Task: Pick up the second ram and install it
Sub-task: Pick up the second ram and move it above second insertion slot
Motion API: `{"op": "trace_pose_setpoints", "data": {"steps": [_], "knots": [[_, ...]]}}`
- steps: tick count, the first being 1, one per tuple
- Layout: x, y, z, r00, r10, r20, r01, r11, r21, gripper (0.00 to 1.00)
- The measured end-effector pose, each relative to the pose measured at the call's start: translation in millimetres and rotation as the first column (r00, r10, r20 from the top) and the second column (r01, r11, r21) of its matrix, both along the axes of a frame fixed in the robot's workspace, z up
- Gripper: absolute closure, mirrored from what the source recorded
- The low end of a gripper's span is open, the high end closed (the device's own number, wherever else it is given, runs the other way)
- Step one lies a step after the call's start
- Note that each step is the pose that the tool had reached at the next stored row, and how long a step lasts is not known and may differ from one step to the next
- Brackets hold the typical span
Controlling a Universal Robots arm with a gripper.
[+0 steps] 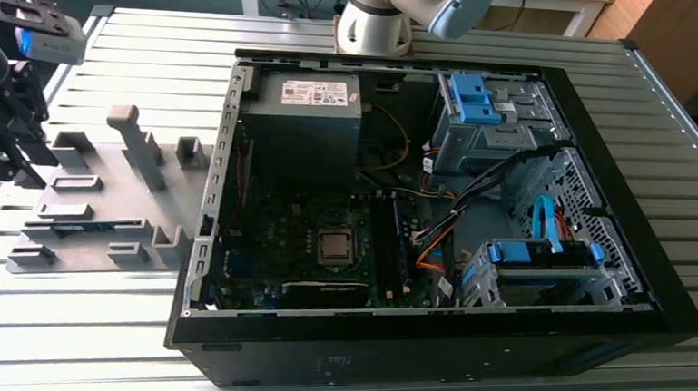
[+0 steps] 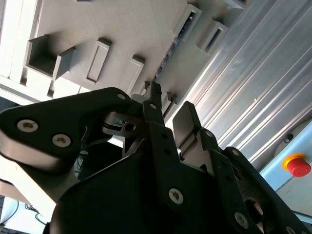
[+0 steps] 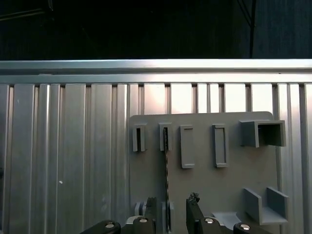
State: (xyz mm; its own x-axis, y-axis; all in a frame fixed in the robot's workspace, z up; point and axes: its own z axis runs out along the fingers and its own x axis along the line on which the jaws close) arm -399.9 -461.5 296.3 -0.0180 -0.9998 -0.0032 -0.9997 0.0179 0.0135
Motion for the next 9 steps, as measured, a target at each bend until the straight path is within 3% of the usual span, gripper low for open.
{"op": "trace_pose_setpoints", "data": {"steps": [9], "knots": [[0.0, -1.0, -16.5, 0.9999, -0.012, 0.0001, 0.012, 0.9999, 0.0001, 0.62]]}}
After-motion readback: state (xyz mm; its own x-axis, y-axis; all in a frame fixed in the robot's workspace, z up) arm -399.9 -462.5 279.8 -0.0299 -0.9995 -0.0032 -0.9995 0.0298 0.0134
